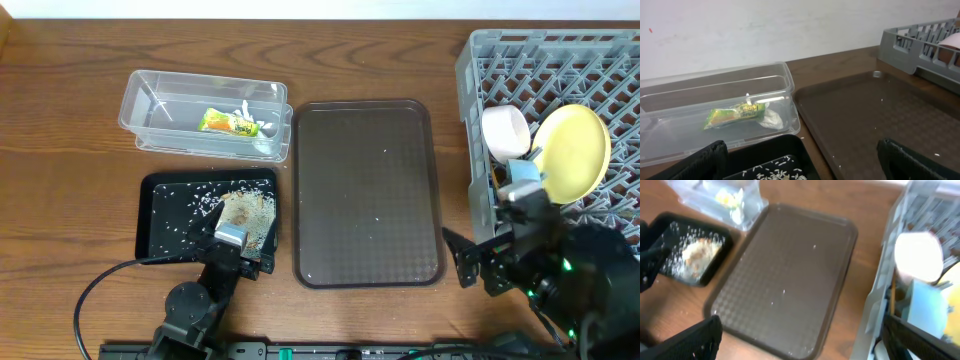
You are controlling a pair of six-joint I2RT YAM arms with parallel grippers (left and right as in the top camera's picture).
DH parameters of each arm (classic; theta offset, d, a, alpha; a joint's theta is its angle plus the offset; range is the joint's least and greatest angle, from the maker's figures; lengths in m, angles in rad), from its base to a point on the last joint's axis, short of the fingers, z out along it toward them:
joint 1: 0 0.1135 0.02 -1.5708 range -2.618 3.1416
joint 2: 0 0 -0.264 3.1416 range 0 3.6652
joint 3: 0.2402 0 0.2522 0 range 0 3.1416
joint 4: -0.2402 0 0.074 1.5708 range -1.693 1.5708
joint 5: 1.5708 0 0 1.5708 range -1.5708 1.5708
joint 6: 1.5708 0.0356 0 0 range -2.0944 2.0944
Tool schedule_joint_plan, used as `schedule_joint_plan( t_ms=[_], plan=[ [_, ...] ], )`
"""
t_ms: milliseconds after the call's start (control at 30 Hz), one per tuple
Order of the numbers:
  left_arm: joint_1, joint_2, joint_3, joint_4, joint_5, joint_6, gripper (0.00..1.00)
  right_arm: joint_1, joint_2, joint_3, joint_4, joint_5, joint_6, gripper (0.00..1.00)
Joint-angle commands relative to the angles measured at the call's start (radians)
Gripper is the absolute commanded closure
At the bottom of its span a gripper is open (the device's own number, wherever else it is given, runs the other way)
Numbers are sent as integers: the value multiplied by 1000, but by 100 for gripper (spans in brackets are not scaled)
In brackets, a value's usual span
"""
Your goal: Sort waste into correct bins and load items into the dishwasher rack
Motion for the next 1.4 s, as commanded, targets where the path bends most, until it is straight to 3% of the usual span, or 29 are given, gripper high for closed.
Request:
schedule_joint_plan(
  t_ms=[0,300,600,800,1367],
  plan=[
    [-3,-6,-30,-18,-5,18,3,-40,-75,-79,120,61,-16,1],
    [-3,-6,-30,-18,-5,18,3,-100,-359,-582,670,58,-58,1],
    [-3,-6,-30,-18,-5,18,3,-100,-624,-930,909,52,-36,1],
    [-3,-6,-30,-18,-5,18,3,-102,-637,-1073,1050,52,-36,1],
    [-3,-6,-30,-18,-5,18,3,-102,-634,-1073,951,53,-37,1]
  ],
)
